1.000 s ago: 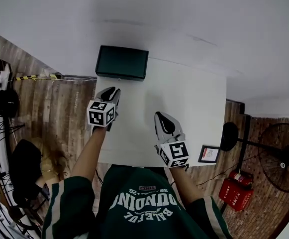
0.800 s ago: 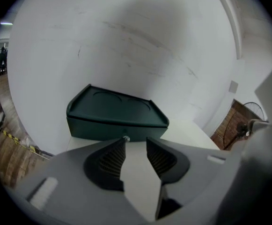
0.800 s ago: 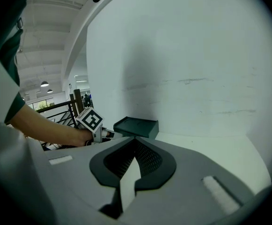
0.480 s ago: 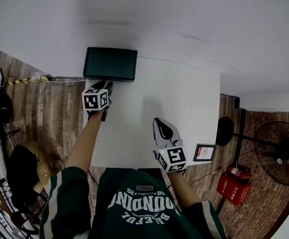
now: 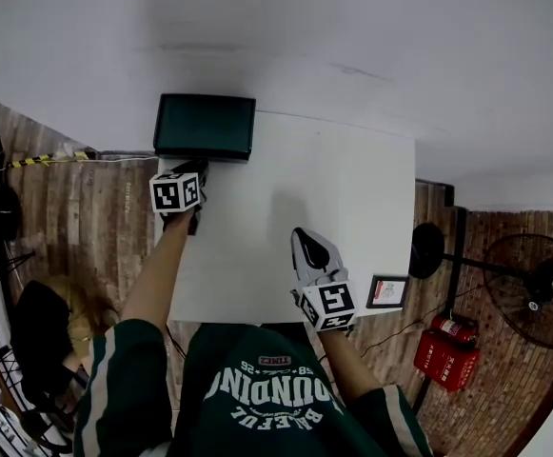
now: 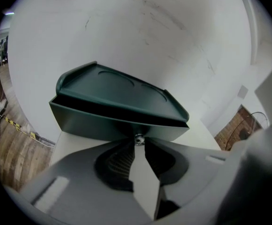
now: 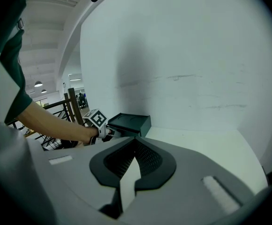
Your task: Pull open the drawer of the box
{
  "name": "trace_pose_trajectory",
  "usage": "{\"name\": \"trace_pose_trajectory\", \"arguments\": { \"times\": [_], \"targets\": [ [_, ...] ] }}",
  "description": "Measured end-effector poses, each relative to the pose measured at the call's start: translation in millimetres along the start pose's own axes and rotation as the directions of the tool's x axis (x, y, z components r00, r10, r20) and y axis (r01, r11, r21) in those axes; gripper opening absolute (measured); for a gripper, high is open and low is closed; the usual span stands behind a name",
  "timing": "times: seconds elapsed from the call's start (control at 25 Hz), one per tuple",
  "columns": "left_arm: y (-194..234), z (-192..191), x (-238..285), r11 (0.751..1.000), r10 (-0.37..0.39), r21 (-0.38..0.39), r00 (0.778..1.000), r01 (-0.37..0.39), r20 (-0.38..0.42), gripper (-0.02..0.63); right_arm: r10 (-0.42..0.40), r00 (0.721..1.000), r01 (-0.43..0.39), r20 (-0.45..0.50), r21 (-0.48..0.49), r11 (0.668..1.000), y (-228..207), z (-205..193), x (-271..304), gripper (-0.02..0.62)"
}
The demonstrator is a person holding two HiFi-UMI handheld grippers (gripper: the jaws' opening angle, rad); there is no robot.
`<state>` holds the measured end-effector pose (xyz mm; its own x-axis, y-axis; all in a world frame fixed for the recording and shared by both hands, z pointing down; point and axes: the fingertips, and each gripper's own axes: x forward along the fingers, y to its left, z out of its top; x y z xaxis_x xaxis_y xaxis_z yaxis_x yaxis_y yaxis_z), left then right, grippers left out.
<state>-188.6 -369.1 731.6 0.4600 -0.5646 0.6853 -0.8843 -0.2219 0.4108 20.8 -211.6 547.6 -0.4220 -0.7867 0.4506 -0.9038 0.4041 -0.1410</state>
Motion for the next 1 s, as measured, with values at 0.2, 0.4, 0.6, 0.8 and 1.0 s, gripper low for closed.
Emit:
{"name": "trace_pose_trajectory", "arguments": {
  "times": [0.2, 0.4, 0.6, 0.8, 1.0],
  "targets": [
    [-8, -24, -16, 1.000, -0.016, 0.003, 1.000, 0.016, -0.020, 0.123, 0.010, 1.000, -0.010, 0.003, 0.003, 1.000, 7, -4, -3, 0.003],
    [-9, -48, -34, 1.000, -0.016, -0.010, 1.000, 0.016, -0.025, 0.123, 0.022, 1.000, -0.022, 0.009, 0.004, 1.000, 15, -7, -6, 0.003],
    [-12, -69, -48, 1.000, -0.014, -0.028, 0.999, 0.013, -0.031, 0.123, 0.030, 1.000, -0.030, 0.007, 0.005, 1.000, 20, -12, -12, 0.002],
    [-16, -86, -59, 0.999, -0.014, -0.038, 0.999, 0.012, -0.037, 0.123, 0.038, 0.999, -0.038, 0.014, -0.002, 0.999, 26, -12, -17, 0.003],
    [-16, -88, -59, 0.999, -0.017, -0.036, 1.000, 0.016, -0.026, 0.123, 0.042, 0.999, -0.042, 0.020, -0.005, 0.999, 29, -13, -21, 0.002]
  ]
}}
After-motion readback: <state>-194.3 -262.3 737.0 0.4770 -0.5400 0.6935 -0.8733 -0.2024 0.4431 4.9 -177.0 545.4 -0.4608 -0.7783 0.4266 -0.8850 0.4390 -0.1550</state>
